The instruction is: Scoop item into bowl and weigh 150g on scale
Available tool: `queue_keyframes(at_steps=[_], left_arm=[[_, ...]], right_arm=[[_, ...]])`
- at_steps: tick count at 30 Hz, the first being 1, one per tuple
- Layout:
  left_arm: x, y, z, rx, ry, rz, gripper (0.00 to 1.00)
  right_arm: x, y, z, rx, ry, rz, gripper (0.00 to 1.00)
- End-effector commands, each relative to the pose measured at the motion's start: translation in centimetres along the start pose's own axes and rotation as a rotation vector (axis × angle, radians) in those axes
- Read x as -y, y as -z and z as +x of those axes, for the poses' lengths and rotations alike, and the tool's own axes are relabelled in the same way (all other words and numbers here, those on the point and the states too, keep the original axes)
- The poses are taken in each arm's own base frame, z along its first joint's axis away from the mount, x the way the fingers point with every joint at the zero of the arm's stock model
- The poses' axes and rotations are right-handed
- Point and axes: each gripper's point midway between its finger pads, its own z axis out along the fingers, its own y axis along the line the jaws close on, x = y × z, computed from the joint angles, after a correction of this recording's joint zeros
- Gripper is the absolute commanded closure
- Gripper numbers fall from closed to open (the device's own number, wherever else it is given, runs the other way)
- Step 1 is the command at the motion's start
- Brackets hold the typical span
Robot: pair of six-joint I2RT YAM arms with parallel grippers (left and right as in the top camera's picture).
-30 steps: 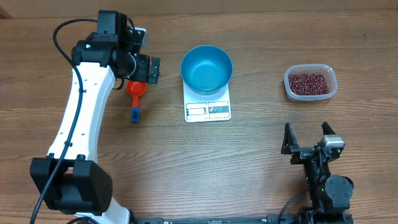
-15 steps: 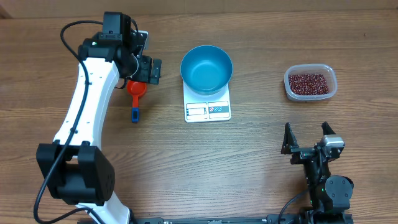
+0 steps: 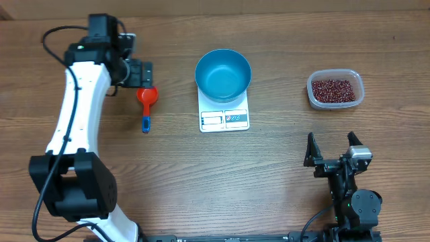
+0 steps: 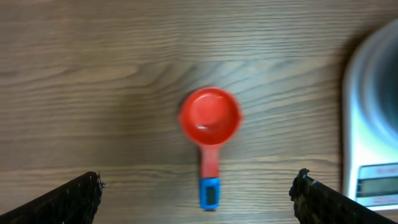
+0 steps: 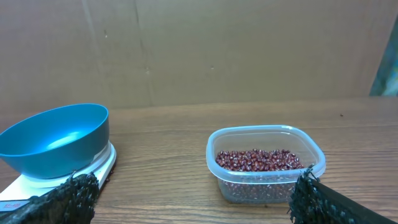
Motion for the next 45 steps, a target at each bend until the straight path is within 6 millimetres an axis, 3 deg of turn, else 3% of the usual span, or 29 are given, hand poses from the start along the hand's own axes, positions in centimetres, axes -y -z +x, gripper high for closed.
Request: queue_keyframes(at_steps=[1,11,15,31,45], left_arm=[[-1.4,0.3,-0.4,0.012,0.020,-0.001,0.00],[-2.2,-0.7,0.8,-0.019,-0.018,-0.005,0.00],[-2.2,-3.5,2.3,-0.065,-0.014,0.002,0.00],[-2.3,-9.3,3.7,-0.155,-0.007,0.012,0.00],[-2.5,-10.3,2.7,-0.116,-0.009,0.008,0.01]], right_arm=[[0.0,0.0,0.2,0.002,-0.002,0.002,0.00],[0.0,0.0,0.2,0.002,-0.002,0.002,0.00],[0.0,0.0,0.2,0.002,-0.002,0.002,0.00],[0.0,0.0,0.2,0.002,-0.002,0.002,0.00],[0.0,0.0,0.2,0.002,-0.002,0.002,0.00]])
